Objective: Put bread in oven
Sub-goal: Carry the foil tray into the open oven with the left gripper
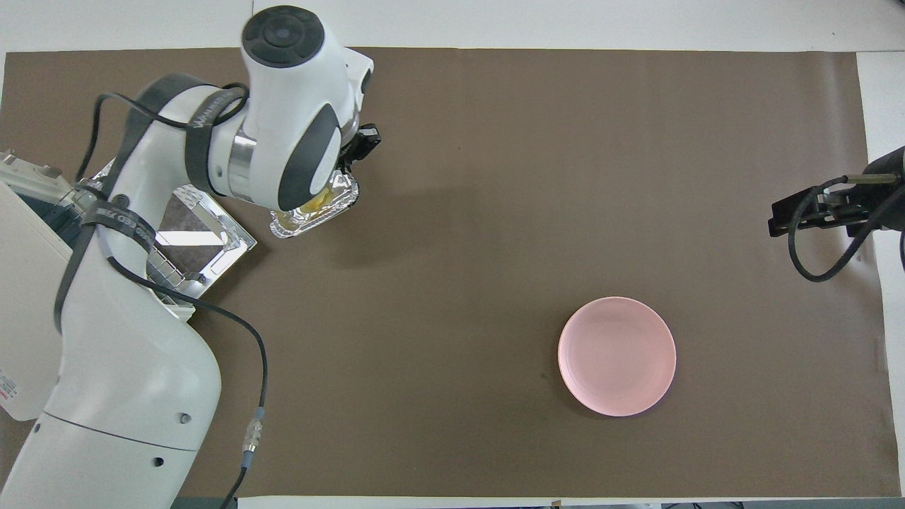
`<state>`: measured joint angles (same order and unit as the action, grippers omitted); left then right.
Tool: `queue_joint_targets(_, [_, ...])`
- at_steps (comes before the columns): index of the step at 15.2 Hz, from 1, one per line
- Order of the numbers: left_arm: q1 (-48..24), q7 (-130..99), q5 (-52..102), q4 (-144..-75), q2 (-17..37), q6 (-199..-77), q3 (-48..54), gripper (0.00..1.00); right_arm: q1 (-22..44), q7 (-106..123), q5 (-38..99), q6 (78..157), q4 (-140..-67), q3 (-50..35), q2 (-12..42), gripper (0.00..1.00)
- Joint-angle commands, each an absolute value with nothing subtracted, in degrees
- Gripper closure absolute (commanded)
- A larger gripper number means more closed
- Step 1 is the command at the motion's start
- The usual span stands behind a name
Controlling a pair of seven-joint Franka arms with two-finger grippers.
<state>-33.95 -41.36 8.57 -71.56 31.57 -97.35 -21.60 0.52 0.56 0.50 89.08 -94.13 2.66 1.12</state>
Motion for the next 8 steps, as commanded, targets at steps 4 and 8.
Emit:
queue_joint_targets(4, [-32.5,-47.2,9.3,-77.5,29.0,-95.9,-25.8,1.0,0.4,0.1,-0.5,88.6,-94.8,2.3,0.1,0.0])
queue_joint_targets(8, [-28.7,-47.5,9.3,-80.8,27.7,-96.8,-26.3,1.0,0.4,0.1,-0.5,88.6,-94.8,2.3,0.1,0.0])
